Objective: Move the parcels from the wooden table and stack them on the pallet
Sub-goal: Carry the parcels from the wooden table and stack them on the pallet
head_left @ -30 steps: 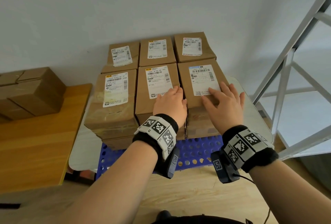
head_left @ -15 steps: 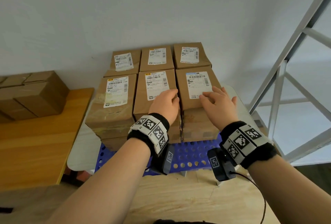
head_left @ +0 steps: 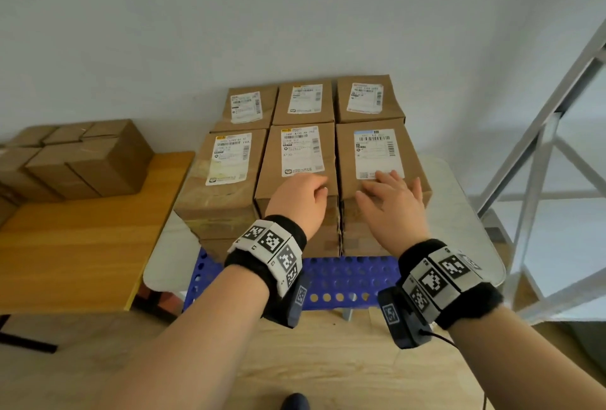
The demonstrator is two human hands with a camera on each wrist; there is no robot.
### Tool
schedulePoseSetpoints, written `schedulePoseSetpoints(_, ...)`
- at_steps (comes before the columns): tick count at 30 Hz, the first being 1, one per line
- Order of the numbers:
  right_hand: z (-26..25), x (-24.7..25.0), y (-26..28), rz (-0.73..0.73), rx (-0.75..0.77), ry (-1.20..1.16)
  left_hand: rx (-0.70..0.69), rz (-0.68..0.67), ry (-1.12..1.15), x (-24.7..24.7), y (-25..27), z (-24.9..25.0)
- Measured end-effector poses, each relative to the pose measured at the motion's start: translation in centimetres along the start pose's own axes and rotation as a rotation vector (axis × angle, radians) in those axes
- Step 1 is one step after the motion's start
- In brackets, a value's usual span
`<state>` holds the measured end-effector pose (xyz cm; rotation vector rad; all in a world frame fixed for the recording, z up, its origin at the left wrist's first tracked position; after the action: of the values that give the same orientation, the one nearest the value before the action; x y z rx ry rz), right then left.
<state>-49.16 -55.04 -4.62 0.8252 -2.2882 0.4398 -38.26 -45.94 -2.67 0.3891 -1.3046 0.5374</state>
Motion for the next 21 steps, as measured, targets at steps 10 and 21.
schedulePoseSetpoints(10, -1.0, 3.5, 0.5, 0.098, 0.000, -0.317, -0.003, 0.052, 0.129, 2.4, 0.1, 1.9)
schedulePoseSetpoints(21, -10.2, 1.3, 1.9, 0.095, 0.162, -0.477, 0.022, 0.243, 0.206, 8.5, 3.7, -3.8)
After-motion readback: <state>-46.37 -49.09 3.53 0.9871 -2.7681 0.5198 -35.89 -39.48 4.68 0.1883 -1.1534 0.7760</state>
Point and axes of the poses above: each hand's wrist, its own y-axis away from the middle knuckle, its own x-axis out of the back of the hand, z = x × y, the point moved 9 cm from there along -y, towards the middle knuckle, and after that the axes turned 15 degrees about -y, right-handed, at the moved point
